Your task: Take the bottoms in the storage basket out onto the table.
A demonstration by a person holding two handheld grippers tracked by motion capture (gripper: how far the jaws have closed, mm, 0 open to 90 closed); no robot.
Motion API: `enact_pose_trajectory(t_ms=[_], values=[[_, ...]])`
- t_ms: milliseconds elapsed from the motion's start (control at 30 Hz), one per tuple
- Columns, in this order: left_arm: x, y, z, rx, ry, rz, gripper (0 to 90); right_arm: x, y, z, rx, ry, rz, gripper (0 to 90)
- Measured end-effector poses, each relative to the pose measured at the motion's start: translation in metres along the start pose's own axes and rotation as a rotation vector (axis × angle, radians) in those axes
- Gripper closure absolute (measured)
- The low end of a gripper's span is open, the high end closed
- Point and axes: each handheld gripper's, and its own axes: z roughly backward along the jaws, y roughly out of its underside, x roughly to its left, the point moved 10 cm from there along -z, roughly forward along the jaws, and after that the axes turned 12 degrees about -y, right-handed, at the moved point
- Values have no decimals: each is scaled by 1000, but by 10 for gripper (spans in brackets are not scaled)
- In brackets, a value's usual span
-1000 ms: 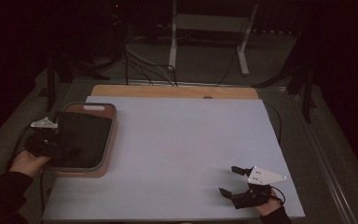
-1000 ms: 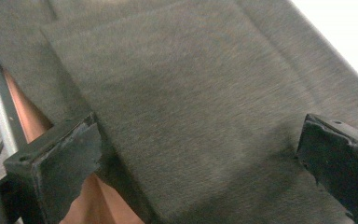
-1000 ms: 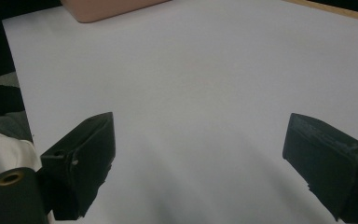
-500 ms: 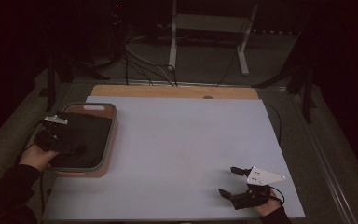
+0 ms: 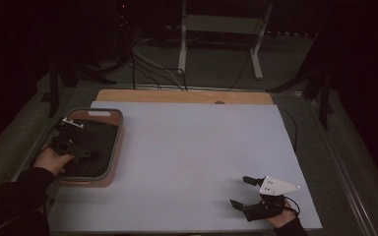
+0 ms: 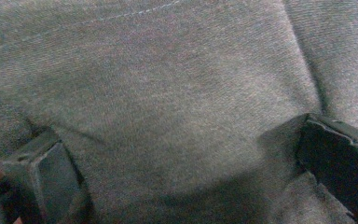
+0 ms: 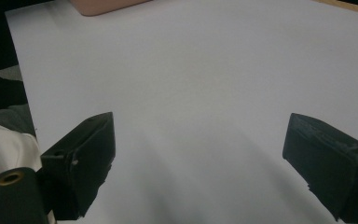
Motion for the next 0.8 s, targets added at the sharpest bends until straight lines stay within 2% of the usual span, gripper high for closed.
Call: enact_pose_trajectory(t_ms=[100, 367, 467, 567, 633, 667, 700, 733, 767, 800], values=[[-1, 0, -5, 24, 23, 11, 0, 1, 0, -2, 5, -3, 4, 94], [-3, -1, -8, 48, 35, 7, 0, 1, 0, -2, 11, -4, 12, 94], [-3, 0, -10, 65, 37, -11, 0, 1, 0, -3, 13, -5, 14, 94], [-5, 0, -14, 85, 19, -30, 15, 1, 0, -3, 16, -5, 16, 94], [-7, -1, -14, 96, 13, -36, 44, 2, 0, -3, 17, -5, 17, 94], [-10, -2, -11, 88, 19, -49, 120, 2, 0, -4, 19, -6, 16, 94], [-10, -2, -11, 88, 19, -49, 158, 2, 0, -4, 19, -6, 16, 94], [-11, -2, -8, 79, 22, -49, 158, 2, 0, -4, 20, -5, 15, 94], [-11, -1, -8, 76, 23, -47, 219, 2, 0, -4, 20, -5, 15, 94], [-10, -1, -5, 66, 27, -43, 342, 2, 0, -4, 20, -5, 15, 94]])
